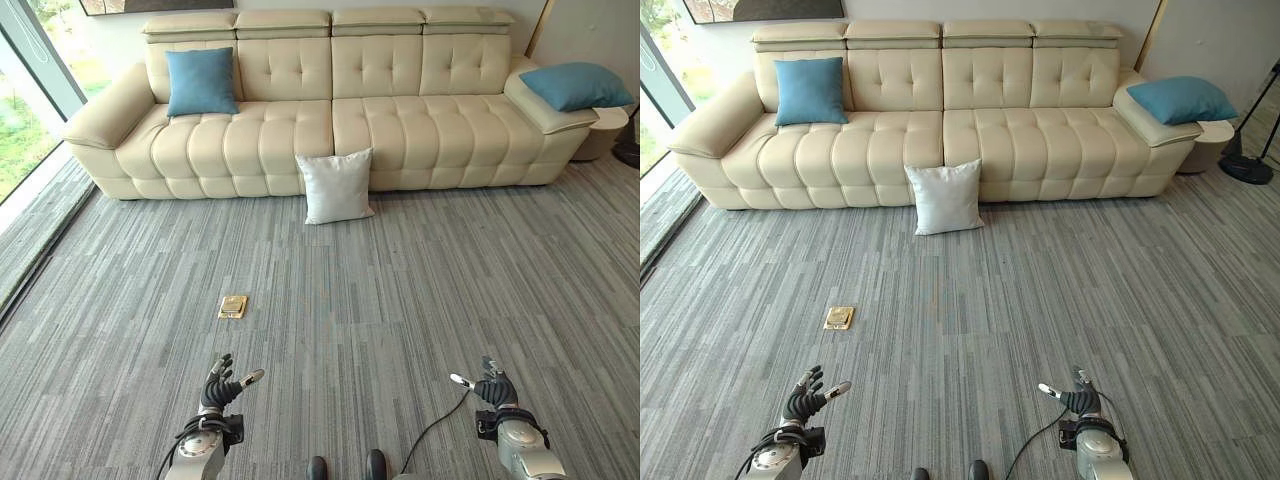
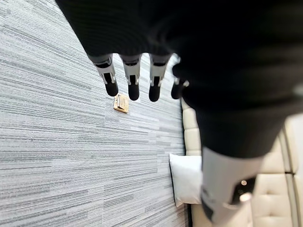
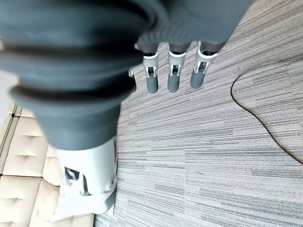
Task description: Pick up all the scattered cushions and arrange them neatly on the sofa.
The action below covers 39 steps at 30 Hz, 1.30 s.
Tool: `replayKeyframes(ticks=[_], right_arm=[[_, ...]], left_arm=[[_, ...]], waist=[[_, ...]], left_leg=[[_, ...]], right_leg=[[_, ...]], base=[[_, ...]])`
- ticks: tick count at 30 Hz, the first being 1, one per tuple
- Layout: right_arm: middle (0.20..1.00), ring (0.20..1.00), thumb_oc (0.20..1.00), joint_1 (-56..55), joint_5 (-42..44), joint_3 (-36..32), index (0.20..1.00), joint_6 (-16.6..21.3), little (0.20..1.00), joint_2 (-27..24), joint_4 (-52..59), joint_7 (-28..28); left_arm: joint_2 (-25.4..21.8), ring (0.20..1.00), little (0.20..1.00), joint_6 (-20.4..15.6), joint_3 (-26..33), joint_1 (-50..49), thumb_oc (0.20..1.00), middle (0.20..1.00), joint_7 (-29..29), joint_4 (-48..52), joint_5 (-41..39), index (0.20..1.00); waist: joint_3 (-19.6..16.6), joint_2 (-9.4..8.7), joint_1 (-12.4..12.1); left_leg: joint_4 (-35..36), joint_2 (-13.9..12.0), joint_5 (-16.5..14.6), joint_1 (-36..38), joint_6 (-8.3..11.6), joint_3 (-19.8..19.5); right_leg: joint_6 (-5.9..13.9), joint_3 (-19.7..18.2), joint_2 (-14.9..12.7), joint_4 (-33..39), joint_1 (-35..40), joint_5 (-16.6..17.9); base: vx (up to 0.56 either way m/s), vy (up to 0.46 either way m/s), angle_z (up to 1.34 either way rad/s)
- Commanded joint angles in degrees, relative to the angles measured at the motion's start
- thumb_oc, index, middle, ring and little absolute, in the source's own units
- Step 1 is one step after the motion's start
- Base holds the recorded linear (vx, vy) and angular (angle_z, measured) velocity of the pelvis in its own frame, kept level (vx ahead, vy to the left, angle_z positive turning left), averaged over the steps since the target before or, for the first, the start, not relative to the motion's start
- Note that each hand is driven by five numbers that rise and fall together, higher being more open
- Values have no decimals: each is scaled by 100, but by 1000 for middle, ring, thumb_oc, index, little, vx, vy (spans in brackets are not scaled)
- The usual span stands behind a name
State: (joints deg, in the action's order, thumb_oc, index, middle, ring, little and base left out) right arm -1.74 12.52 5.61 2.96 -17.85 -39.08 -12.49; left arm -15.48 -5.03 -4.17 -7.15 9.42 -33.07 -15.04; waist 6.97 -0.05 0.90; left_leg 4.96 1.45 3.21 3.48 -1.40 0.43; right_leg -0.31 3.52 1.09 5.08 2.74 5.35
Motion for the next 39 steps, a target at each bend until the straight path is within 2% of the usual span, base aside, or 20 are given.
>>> replayKeyframes(ticks=[1, 27, 39], right_arm=[[1000, 1000, 1000, 108, 211, -116, 1000, 117, 1000, 3, 38, 67], [1000, 1000, 1000, 84, 390, -75, 1000, 77, 1000, 56, -139, 140], [1000, 1000, 1000, 99, 19, 141, 1000, -30, 1000, -7, 22, 122]], left_arm=[[-278, 1000, 1000, -163, -65, 156, 1000, 1000, -27, -26, 94, 1000], [-251, 1000, 1000, -109, -226, 203, 1000, 1000, -149, -224, 60, 1000], [-229, 1000, 1000, -44, -132, 187, 1000, 1000, -73, -307, 28, 1000]], waist=[[-240, -167, -70], [-171, -139, -113], [7, -150, -119]], left_leg=[[4, -299, -595, 136, 347, -175], [4, -255, -621, 141, 337, -242], [4, -254, -631, 68, 307, -213]], right_leg=[[623, 1, -510, -83, 267, -898], [655, 105, -564, -64, 307, -907], [672, 62, -556, -92, 194, -914]], base=[[0, 0, 0], [2, 2, 2], [0, 0, 0]])
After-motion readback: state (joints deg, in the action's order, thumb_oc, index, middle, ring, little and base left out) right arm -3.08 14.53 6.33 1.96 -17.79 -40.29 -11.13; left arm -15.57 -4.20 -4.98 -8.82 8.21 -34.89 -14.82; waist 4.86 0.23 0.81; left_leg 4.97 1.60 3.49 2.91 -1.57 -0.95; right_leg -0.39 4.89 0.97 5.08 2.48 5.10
